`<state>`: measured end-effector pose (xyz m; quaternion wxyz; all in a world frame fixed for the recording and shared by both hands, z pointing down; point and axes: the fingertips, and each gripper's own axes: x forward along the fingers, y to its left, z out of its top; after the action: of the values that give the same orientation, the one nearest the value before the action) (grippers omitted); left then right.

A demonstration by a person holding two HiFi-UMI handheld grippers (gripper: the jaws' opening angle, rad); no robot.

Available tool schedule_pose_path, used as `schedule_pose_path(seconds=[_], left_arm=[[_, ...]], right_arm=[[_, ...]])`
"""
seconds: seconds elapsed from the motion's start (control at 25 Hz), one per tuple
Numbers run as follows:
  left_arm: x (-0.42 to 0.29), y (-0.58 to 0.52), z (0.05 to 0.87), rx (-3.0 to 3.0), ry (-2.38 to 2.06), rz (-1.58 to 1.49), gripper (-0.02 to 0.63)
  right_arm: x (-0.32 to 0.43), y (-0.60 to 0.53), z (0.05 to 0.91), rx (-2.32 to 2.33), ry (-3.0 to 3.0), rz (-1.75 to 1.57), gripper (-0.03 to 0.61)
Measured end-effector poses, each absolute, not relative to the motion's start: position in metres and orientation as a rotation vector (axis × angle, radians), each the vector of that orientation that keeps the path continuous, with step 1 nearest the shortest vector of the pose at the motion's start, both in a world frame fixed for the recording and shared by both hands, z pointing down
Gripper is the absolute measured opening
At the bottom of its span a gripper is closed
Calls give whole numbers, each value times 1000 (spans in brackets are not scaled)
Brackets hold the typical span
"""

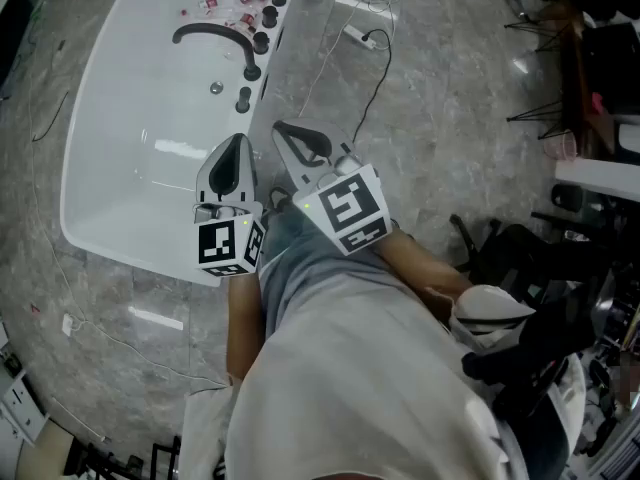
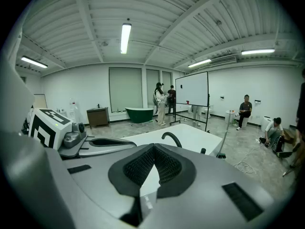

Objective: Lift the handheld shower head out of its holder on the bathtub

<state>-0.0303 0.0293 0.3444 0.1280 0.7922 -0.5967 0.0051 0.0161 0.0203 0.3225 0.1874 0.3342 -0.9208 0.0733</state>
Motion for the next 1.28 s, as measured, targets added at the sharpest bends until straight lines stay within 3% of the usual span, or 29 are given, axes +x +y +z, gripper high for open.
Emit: schedule_pose_path(seconds=[0.48,0.68,0.72,0.8,1.0,1.28], left_arm=[[-49,18,389,2267,-1742,54,18],[-74,-23,471,2197,-1852,187,21],[-81,-38,496,2178,-1856,216,36],[-96,-70,550,2135,-1859,271,186],[-124,-146,682,2024,-1856,441,229],[-143,-228,791,1965,-1829,627,233]], right_arm=[[0,10,340,916,-2614,292,18],[-7,-16,350,925,-2666,341,20],[-11,-24,358,920,-2663,353,20],[-19,-39,377,903,-2644,389,20],[-23,-76,430,829,-2566,429,20],[-20,-135,509,812,-2475,516,20]])
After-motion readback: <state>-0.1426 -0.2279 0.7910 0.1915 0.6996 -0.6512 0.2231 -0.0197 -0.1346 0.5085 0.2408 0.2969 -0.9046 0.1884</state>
